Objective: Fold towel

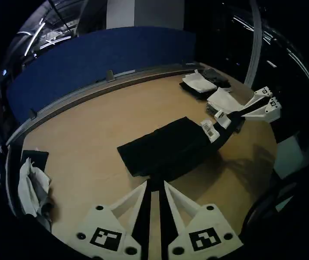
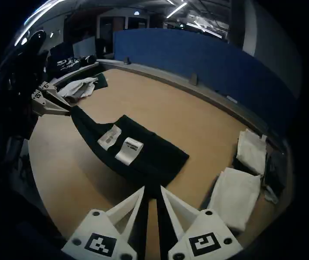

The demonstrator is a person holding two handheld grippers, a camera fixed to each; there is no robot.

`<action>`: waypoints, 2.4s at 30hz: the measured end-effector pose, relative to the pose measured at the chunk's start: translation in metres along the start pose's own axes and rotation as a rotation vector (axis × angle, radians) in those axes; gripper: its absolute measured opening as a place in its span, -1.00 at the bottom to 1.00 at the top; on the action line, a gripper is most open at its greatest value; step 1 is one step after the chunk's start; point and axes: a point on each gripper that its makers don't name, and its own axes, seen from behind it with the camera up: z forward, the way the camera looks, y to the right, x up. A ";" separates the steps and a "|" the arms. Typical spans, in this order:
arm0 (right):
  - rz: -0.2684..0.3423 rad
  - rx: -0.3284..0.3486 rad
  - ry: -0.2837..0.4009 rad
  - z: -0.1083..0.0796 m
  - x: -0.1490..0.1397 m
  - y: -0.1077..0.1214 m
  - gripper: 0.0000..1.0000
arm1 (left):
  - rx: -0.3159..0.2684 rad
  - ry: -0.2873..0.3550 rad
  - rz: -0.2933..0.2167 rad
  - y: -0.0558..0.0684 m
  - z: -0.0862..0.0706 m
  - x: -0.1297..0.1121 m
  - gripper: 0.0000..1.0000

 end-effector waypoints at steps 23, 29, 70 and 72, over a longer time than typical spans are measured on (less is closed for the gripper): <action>0.023 -0.004 -0.042 0.021 -0.004 0.013 -0.78 | 0.000 -0.036 -0.066 -0.007 0.023 -0.001 -0.77; 0.037 -0.004 -0.058 0.035 -0.003 0.021 -0.78 | 0.004 -0.057 -0.088 -0.015 0.037 -0.001 -0.77; 0.120 -0.026 -0.208 0.120 -0.018 0.054 -0.78 | -0.010 -0.152 -0.123 -0.055 0.130 -0.022 -0.77; 0.127 -0.029 -0.214 0.123 -0.019 0.055 -0.78 | -0.013 -0.159 -0.130 -0.057 0.135 -0.024 -0.77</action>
